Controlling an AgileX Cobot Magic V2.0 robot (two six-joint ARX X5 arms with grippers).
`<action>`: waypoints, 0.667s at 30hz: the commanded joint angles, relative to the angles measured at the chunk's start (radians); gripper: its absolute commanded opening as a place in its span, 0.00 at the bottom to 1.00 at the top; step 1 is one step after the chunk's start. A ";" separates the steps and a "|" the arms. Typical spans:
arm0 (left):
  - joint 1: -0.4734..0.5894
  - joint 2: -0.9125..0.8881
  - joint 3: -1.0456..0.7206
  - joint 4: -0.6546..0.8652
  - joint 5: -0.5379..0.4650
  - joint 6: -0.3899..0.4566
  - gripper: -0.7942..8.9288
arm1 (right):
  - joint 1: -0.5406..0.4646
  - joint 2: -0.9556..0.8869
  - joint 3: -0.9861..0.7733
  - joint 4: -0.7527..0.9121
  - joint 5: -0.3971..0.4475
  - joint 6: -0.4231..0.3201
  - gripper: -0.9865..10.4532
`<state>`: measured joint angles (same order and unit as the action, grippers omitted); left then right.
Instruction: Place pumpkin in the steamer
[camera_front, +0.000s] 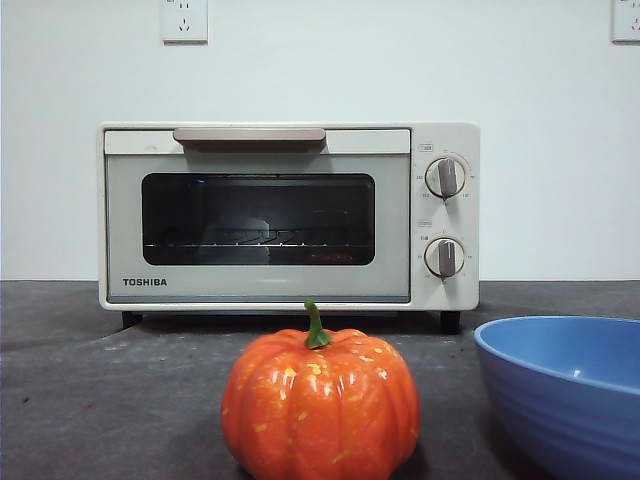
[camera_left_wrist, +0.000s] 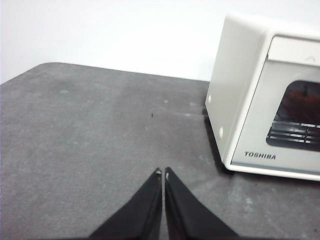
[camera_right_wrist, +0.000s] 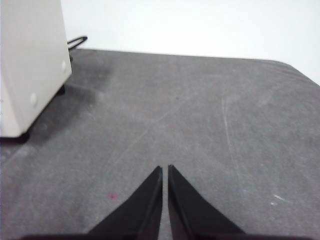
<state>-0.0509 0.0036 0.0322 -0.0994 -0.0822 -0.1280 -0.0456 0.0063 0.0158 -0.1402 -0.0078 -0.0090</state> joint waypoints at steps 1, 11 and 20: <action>-0.001 0.000 -0.020 0.014 -0.003 -0.075 0.10 | 0.002 -0.003 -0.006 0.005 -0.029 0.111 0.10; -0.024 0.066 0.084 -0.015 0.108 -0.290 0.10 | 0.010 0.001 0.084 -0.020 -0.136 0.338 0.10; -0.093 0.342 0.455 -0.201 0.251 -0.263 0.10 | 0.051 0.138 0.408 -0.213 -0.254 0.400 0.10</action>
<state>-0.1394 0.3183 0.4370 -0.3016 0.1513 -0.4126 0.0017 0.1268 0.3847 -0.3412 -0.2440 0.3767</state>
